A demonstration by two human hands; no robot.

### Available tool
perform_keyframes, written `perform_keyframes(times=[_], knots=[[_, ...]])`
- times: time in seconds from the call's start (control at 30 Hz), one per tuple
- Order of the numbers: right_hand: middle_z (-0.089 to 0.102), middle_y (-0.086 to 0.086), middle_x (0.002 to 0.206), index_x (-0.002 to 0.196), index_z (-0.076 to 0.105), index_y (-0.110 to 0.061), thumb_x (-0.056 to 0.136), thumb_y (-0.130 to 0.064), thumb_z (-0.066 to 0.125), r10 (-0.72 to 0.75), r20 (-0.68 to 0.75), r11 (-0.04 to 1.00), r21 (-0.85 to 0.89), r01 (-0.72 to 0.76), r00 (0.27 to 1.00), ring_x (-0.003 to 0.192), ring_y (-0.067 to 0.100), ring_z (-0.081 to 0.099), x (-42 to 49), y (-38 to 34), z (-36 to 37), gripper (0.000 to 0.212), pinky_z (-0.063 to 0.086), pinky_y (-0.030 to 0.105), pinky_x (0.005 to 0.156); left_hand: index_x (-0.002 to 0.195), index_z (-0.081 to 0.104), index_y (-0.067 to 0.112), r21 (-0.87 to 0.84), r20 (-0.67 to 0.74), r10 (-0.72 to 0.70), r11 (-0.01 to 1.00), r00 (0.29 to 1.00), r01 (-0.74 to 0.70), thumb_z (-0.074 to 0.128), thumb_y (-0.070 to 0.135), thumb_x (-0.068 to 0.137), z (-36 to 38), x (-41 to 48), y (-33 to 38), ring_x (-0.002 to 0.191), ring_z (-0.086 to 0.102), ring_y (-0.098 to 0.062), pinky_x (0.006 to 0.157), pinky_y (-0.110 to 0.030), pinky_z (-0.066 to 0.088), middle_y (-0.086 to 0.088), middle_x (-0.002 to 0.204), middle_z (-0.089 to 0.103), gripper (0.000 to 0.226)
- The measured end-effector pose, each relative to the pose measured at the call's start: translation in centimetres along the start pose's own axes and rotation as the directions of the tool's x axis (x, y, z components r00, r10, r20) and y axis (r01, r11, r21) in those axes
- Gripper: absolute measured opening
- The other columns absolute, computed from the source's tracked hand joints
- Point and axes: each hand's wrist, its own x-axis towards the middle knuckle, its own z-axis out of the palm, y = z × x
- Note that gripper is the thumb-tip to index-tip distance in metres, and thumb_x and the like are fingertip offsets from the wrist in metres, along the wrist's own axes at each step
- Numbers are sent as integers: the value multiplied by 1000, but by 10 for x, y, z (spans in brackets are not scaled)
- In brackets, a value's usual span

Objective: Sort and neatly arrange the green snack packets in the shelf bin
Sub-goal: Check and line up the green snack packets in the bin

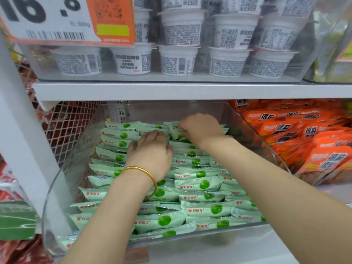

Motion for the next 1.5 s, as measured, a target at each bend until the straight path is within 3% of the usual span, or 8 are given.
perform_keyframes(times=[0.13, 0.4, 0.5, 0.67, 0.83, 1.07, 1.27, 1.5], knots=[[62, 4, 117, 120, 59, -23, 92, -29, 57, 38, 56, 994, 97, -43, 998, 108, 27, 56, -3, 8, -12, 29, 43, 30, 79, 149, 14, 19, -48, -45, 21, 999, 999, -23, 30, 30, 100, -2, 2, 2, 143, 10, -16, 116, -40, 9, 4, 157, 12, 53], [65, 7, 103, 99, 67, -19, 90, -18, 56, 78, 50, 991, 102, -82, 996, 99, 30, 60, 0, 3, 10, 14, 40, 28, 71, 150, 13, 25, -34, -5, 119, 992, 993, -119, 27, 32, 101, 2, 11, 9, 144, 2, -9, 117, -41, 5, 10, 158, 2, 51], [66, 4, 111, 105, 67, -22, 91, -20, 58, 102, 94, 963, 242, -123, 990, 103, 26, 60, -5, 12, 0, 17, 48, 30, 84, 149, 17, 24, 15, 64, 107, 994, 992, -108, 23, 35, 101, 6, 13, 6, 144, 4, -8, 117, -42, 5, 9, 158, 7, 50], [70, 5, 104, 98, 71, -16, 91, -12, 55, 336, -88, 861, 433, -268, 938, 98, 24, 63, -19, 31, -15, 17, 50, 37, 87, 149, 17, 25, 43, 104, 100, 994, 990, -105, 19, 39, 101, 6, 14, 5, 144, 2, -7, 117, -44, 2, 10, 158, 8, 50], [69, 0, 107, 103, 70, -23, 91, -20, 59, 359, -53, 818, 498, -287, 932, 101, 22, 62, -13, 19, -2, 17, 50, 36, 89, 149, 17, 26, 30, 94, 93, 995, 991, -96, 20, 38, 101, 8, 14, 5, 144, 3, -7, 117, -43, 2, 10, 158, 8, 50], [66, -4, 111, 96, 71, -30, 88, -34, 62, 415, -35, 808, 472, -351, 909, 124, 25, 39, 7, 9, 20, 12, 37, 35, 94, 149, 14, 26, 51, 75, 52, 997, 996, -56, 21, 39, 100, 8, 13, 4, 145, -1, -7, 116, -48, -4, 9, 158, 4, 51], [70, -10, 83, 57, 63, -35, 81, -25, 70, 496, -8, 560, 767, -313, 868, 105, 20, 57, 9, 14, 26, 27, 48, 41, 92, 150, 12, 27, 55, 69, 60, 996, 996, -64, 20, 41, 100, 10, 13, 4, 145, -2, -7, 116, -47, -4, 9, 158, 3, 52], [65, -14, 76, 74, 68, -26, 81, -14, 72, 554, -82, 260, 962, -78, 828, 80, 7, 60, -16, 13, 3, 15, 46, 22, 82, 145, 27, 15, -188, -168, 12, 981, 986, -44, 41, 38, 97, 5, 11, 3, 139, 25, -22, 115, -40, 19, -5, 152, 28, 56]])
